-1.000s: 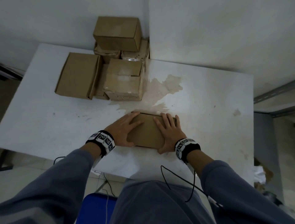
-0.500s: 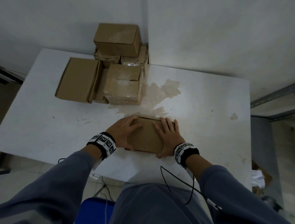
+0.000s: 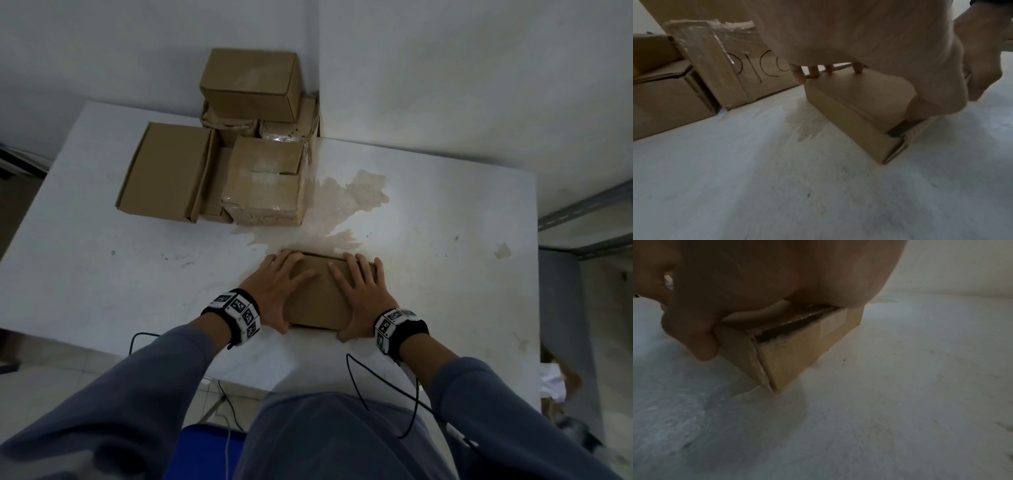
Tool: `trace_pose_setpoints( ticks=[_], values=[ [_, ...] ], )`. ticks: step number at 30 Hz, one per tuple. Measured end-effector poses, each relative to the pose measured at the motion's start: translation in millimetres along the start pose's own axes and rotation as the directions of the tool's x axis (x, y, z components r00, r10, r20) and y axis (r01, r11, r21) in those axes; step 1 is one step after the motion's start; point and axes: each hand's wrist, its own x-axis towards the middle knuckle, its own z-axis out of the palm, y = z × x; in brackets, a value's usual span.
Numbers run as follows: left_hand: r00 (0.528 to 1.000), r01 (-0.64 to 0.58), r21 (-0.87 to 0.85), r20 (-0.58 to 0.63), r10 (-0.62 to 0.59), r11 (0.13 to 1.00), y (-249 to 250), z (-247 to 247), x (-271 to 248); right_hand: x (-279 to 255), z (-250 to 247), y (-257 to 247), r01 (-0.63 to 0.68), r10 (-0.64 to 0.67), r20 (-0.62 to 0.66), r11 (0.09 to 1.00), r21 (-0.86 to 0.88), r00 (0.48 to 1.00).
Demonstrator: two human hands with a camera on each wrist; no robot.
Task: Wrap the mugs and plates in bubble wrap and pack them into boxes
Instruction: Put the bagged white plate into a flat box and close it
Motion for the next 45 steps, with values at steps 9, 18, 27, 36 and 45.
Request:
trace_pose_setpoints(
  ticks=[9, 18, 27, 36, 45],
  values=[
    [0.998, 0.055, -0.301, 0.044, -0.044, 0.952, -3, 6, -3, 0, 0, -1, -0.004, 0.004, -0.002, 1.0, 0.018, 1.0],
    [0.999, 0.037, -0.397, 0.011, -0.035, 0.917, -13, 2, -6, 1, 0, -1, -0.014, 0.014, 0.006, 1.0, 0.017, 1.0],
    [0.991, 0.119, -0.162, -0.038, -0.127, 0.979, -6, -2, -5, 0, -1, -2, -0.019, 0.019, 0.001, 1.0, 0.024, 1.0],
    [0.984, 0.165, -0.194, -0.028, -0.173, 0.967, -4, -5, -1, 1, -3, -2, -0.022, 0.022, 0.011, 1.0, 0.004, 1.0],
    [0.977, 0.207, -0.146, -0.018, -0.212, 0.967, -7, -22, 17, -1, -3, -3, -0.024, 0.024, 0.007, 1.0, 0.005, 1.0]
  ],
)
